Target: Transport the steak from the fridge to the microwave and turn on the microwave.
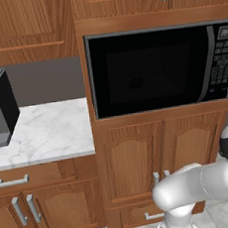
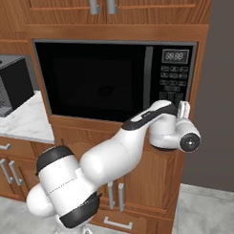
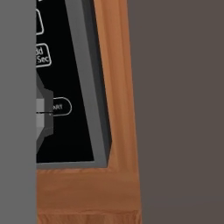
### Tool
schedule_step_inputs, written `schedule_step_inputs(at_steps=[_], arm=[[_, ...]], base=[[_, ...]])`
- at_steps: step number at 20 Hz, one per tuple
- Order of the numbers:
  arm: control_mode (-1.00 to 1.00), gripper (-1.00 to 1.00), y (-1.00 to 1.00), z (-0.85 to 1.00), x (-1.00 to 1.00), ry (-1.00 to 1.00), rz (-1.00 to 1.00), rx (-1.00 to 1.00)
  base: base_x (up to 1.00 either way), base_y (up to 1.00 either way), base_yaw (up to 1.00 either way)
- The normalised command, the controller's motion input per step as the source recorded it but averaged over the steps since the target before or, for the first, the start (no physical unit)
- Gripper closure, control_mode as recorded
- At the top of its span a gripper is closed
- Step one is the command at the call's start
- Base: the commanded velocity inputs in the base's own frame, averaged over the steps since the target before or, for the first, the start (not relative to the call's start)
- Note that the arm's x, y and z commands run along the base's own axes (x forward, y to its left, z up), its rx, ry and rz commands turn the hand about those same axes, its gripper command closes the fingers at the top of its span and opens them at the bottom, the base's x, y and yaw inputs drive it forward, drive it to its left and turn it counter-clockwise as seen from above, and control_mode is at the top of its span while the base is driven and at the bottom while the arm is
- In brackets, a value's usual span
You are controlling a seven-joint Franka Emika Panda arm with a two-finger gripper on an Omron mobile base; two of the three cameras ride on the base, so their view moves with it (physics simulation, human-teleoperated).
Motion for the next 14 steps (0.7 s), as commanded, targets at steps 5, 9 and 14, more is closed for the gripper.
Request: schedule_step_inputs(at_steps=[5,9,14], arm=[[-1.00,1.00,0.00,0.00,0.11,0.00,0.00,0.00],[-1.00,1.00,0.00,0.00,0.17,0.01,0.00,0.00],[-1.00,1.00,0.00,-0.05,0.20,0.01,0.00,0.00]], base=[[0.00,0.00,0.00],[0.00,0.00,0.00],[0.00,0.00,0.00]])
